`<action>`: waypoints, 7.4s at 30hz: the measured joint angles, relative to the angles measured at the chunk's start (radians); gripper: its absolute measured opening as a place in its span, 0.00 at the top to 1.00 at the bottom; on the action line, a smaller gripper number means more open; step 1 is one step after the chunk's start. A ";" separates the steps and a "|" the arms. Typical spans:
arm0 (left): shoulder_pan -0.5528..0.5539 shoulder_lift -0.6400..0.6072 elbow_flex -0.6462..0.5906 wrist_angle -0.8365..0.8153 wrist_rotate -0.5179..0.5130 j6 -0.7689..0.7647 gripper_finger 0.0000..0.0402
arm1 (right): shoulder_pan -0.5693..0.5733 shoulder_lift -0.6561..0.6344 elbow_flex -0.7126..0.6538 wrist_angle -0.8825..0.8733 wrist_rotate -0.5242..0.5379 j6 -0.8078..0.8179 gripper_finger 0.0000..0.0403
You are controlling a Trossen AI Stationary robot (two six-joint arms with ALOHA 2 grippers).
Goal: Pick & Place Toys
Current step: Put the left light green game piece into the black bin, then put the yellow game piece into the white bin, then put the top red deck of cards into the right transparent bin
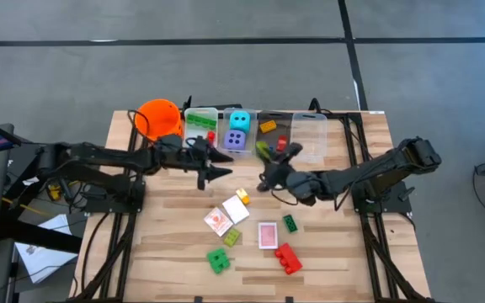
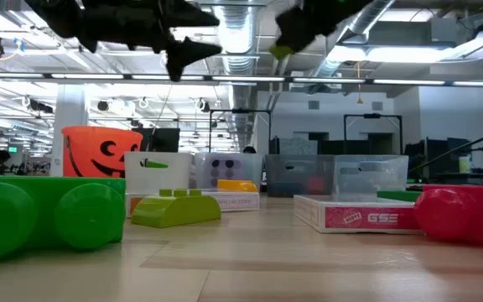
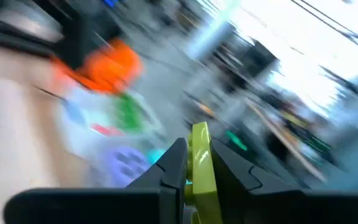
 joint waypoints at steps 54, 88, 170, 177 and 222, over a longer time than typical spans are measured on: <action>-0.066 0.302 0.000 -0.192 -0.236 0.462 0.44 | -0.106 -0.001 -0.002 -0.425 -0.370 0.762 0.34; -0.077 0.554 0.197 -0.304 -0.195 0.799 0.34 | -0.133 0.000 -0.002 -0.503 -0.374 0.855 0.34; -0.139 0.454 0.196 -0.305 -0.364 0.761 0.68 | -0.087 0.000 -0.002 -0.522 -0.371 0.884 0.34; -0.075 0.297 0.196 -0.436 -0.583 0.761 0.68 | -0.087 0.000 -0.002 -0.520 -0.371 0.884 0.34; 0.069 -0.007 0.089 -0.538 -0.021 0.442 0.37 | -0.007 -0.001 -0.002 -0.410 -0.370 0.735 0.34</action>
